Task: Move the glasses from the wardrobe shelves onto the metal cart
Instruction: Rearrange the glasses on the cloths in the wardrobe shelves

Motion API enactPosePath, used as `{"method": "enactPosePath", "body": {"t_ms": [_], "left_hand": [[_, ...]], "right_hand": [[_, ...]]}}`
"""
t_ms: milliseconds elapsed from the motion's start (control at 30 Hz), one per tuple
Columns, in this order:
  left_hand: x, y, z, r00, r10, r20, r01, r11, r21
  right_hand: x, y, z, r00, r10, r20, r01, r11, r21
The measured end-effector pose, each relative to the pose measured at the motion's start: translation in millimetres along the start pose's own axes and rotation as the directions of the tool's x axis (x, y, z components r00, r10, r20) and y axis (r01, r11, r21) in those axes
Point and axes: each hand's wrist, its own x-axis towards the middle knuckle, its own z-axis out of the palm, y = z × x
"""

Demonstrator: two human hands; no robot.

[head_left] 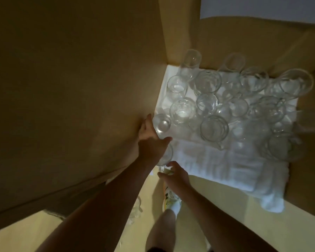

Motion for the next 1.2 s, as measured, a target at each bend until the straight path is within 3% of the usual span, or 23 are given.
{"method": "enactPosePath", "body": {"t_ms": [133, 233, 400, 700, 933, 1200], "left_hand": [[18, -1, 8, 0.994, -0.006, 0.107, 0.007, 1.000, -0.017], [31, -2, 14, 0.987, -0.029, 0.155, 0.036, 0.998, -0.043], [34, -1, 16, 0.993, -0.052, 0.102, 0.063, 0.992, -0.109], [21, 3, 5, 0.998, -0.010, 0.063, 0.019, 0.989, -0.147], [-8, 31, -34, 0.995, 0.007, 0.095, 0.008, 0.987, -0.161], [-60, 102, -102, 0.999, 0.023, 0.028, -0.015, 0.969, -0.245]], "right_hand": [[13, 5, 8, 0.999, 0.024, -0.045, -0.019, 0.993, 0.113], [16, 8, 12, 1.000, 0.031, 0.003, -0.031, 0.981, 0.190], [19, 5, 24, 0.989, 0.080, 0.124, -0.126, 0.893, 0.432], [8, 12, 20, 0.994, 0.106, -0.008, -0.086, 0.849, 0.521], [-42, 31, -25, 0.988, 0.153, 0.024, -0.135, 0.776, 0.616], [-131, 27, -104, 0.989, 0.084, -0.118, 0.016, 0.750, 0.661]]}}
